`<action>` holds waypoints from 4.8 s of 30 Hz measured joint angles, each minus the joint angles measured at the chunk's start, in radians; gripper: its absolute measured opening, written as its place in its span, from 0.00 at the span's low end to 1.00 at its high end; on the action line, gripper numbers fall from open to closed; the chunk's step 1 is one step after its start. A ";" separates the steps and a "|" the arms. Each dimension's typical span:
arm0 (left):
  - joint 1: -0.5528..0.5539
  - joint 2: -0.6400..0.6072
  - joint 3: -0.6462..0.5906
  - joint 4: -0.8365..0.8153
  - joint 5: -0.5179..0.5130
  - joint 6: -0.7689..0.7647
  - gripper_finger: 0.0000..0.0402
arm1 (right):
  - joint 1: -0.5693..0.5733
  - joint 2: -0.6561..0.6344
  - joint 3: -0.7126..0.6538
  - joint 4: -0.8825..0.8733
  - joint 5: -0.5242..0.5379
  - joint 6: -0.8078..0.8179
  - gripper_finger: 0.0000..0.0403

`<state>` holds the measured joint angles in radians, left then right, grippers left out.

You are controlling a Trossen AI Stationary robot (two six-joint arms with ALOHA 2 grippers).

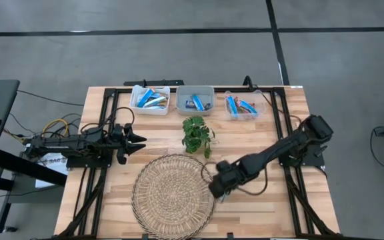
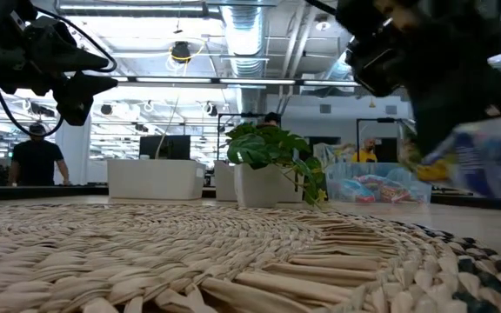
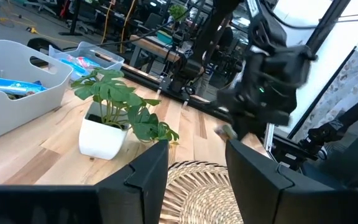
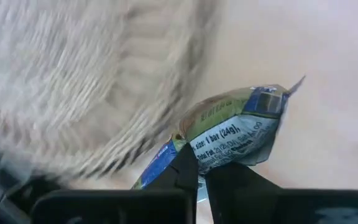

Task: Pick and place Granola Bars by type
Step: Put the blue granola bar into the gray bin, then return to home position

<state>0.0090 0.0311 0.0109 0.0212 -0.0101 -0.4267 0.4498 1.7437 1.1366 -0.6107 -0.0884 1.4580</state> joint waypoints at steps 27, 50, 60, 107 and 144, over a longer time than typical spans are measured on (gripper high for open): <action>0.000 0.000 0.000 0.000 0.000 0.000 0.38 | -0.583 -0.241 -0.005 -0.213 0.469 -1.112 0.02; 0.000 0.000 0.000 0.000 -0.001 0.000 0.38 | -0.930 -0.104 0.204 0.173 0.177 -1.694 0.01; 0.000 0.000 0.000 0.000 -0.001 0.000 0.38 | -0.991 0.102 0.404 0.140 0.074 -1.703 0.01; 0.000 0.000 0.000 0.000 0.000 0.000 0.38 | -0.847 -0.357 -0.047 0.240 -0.199 -1.553 0.46; 0.000 0.000 0.000 0.000 0.000 0.000 0.38 | -0.529 -1.331 -0.951 0.530 -0.149 -1.309 0.42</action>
<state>0.0090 0.0311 0.0112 0.0208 -0.0101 -0.4270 -0.0788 0.4122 0.1857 -0.0806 -0.2375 0.1493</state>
